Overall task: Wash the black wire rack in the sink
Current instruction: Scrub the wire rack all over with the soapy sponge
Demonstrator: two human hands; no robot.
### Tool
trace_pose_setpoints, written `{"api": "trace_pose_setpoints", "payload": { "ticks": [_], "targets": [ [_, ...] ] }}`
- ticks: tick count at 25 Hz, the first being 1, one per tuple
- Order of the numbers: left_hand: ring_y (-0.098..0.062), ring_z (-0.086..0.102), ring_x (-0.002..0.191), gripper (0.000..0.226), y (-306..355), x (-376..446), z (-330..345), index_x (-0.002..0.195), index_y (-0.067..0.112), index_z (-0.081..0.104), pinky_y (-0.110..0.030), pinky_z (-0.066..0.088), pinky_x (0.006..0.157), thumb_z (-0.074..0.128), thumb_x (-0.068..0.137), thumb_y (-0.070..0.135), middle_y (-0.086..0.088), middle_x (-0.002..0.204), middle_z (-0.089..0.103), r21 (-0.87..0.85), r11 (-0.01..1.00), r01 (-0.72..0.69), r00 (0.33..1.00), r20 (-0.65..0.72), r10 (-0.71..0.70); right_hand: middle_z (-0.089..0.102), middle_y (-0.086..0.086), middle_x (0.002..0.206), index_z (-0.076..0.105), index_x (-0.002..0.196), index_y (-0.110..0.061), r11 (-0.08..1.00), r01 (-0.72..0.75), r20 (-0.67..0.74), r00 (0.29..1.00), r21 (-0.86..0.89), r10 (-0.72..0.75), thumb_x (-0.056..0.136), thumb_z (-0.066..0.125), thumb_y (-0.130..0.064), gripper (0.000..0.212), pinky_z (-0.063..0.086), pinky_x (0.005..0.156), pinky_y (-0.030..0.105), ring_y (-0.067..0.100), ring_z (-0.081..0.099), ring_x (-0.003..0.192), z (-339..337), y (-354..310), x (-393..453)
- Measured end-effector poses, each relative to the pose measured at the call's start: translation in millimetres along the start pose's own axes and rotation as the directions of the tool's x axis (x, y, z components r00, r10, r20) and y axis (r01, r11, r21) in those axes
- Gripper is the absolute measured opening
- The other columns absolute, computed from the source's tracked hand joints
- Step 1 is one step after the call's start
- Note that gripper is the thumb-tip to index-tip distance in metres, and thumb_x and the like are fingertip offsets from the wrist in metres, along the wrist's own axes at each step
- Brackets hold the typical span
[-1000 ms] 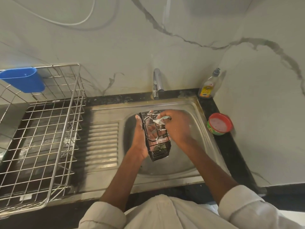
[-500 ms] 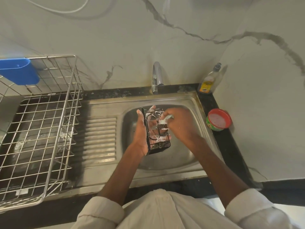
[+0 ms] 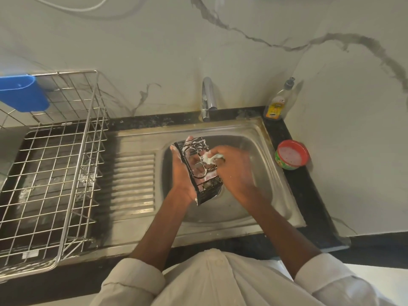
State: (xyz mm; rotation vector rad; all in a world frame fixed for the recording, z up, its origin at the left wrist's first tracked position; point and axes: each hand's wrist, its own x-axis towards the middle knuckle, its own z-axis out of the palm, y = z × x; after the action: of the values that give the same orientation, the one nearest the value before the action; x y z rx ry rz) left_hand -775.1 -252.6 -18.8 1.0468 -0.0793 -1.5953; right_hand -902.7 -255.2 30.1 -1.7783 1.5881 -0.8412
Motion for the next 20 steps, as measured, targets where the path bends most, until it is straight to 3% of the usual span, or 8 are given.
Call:
{"api": "trace_pose_setpoints", "payload": {
  "ticks": [3,5,8,11,13,16,18,20],
  "targets": [
    [-0.029,0.078,0.093,0.069,1,3,-5,0.14,0.037,0.067,-0.046,0.062,0.078,0.027,0.103,0.078,-0.009,0.115,0.076,-0.015,0.999,-0.032,0.999,-0.031,0.032,0.077,-0.006,0.097,0.08,0.094,-0.019,1.0,0.014,-0.026,1.0,-0.023,-0.015,0.084,0.066,0.011,0.035,0.057,0.074,0.02,0.006,0.07,0.083,0,5,-21],
    [-0.032,0.076,0.089,0.069,0,5,-5,0.141,0.036,0.066,-0.044,0.062,0.078,0.027,0.103,0.078,-0.01,0.111,0.075,-0.041,0.999,-0.034,0.999,-0.025,0.033,0.077,-0.007,0.094,0.081,0.09,-0.02,0.996,0.075,0.032,0.997,-0.049,-0.074,0.079,0.07,0.013,0.037,0.054,0.073,0.017,0.004,0.068,0.08,0,4,-34],
    [-0.028,0.074,0.082,0.067,-1,3,-5,0.14,0.036,0.067,-0.039,0.06,0.07,0.027,0.104,0.076,-0.009,0.106,0.073,-0.058,0.998,0.0,1.0,0.01,0.0,0.077,-0.012,0.093,0.082,0.09,-0.023,0.998,-0.012,0.158,0.987,0.058,0.002,0.082,0.074,0.005,0.03,0.049,0.07,0.011,-0.007,0.066,0.076,-3,-1,-23],
    [-0.029,0.076,0.1,0.065,-10,3,-3,0.148,0.036,0.06,-0.046,0.062,0.076,0.031,0.103,0.074,-0.008,0.129,0.073,-0.027,0.998,0.054,0.996,0.076,-0.052,0.077,-0.007,0.102,0.08,0.099,-0.021,1.0,-0.018,0.014,1.0,0.01,0.018,0.088,0.068,0.003,0.029,0.052,0.072,0.013,-0.002,0.066,0.081,1,-9,12],
    [-0.03,0.074,0.108,0.068,-9,-3,2,0.143,0.031,0.066,-0.047,0.062,0.081,0.034,0.102,0.074,-0.009,0.139,0.07,0.049,0.996,0.07,0.993,0.093,-0.075,0.075,-0.006,0.105,0.079,0.104,-0.019,0.998,-0.018,-0.069,0.998,-0.066,0.014,0.09,0.067,0.003,0.028,0.048,0.074,0.005,0.005,0.066,0.088,8,-14,28],
    [-0.027,0.074,0.089,0.055,5,-6,4,0.119,0.026,0.079,-0.039,0.062,0.075,0.042,0.105,0.063,-0.01,0.113,0.075,-0.047,0.998,0.05,0.993,0.114,-0.044,0.075,-0.003,0.102,0.079,0.102,-0.016,0.989,0.12,-0.069,0.99,-0.083,-0.125,0.088,0.066,0.006,0.029,0.055,0.078,0.022,0.01,0.068,0.088,14,-11,13],
    [-0.026,0.073,0.079,0.05,15,-1,-4,0.133,0.027,0.071,-0.037,0.061,0.065,0.043,0.108,0.059,-0.009,0.104,0.074,-0.134,0.991,0.027,0.997,0.078,-0.016,0.077,-0.005,0.095,0.081,0.094,-0.016,0.982,0.188,0.045,0.981,0.016,-0.188,0.082,0.07,0.008,0.03,0.056,0.074,0.022,0.005,0.07,0.082,9,-4,-15],
    [-0.025,0.073,0.076,0.05,12,4,-17,0.14,0.023,0.064,-0.037,0.061,0.063,0.042,0.11,0.056,-0.01,0.102,0.074,-0.154,0.988,-0.002,0.997,0.074,0.014,0.079,-0.01,0.094,0.082,0.092,-0.022,0.99,0.099,0.258,0.959,0.095,-0.121,0.081,0.077,0.003,0.028,0.057,0.075,0.022,0.001,0.071,0.082,1,-8,-32]
  ]
}}
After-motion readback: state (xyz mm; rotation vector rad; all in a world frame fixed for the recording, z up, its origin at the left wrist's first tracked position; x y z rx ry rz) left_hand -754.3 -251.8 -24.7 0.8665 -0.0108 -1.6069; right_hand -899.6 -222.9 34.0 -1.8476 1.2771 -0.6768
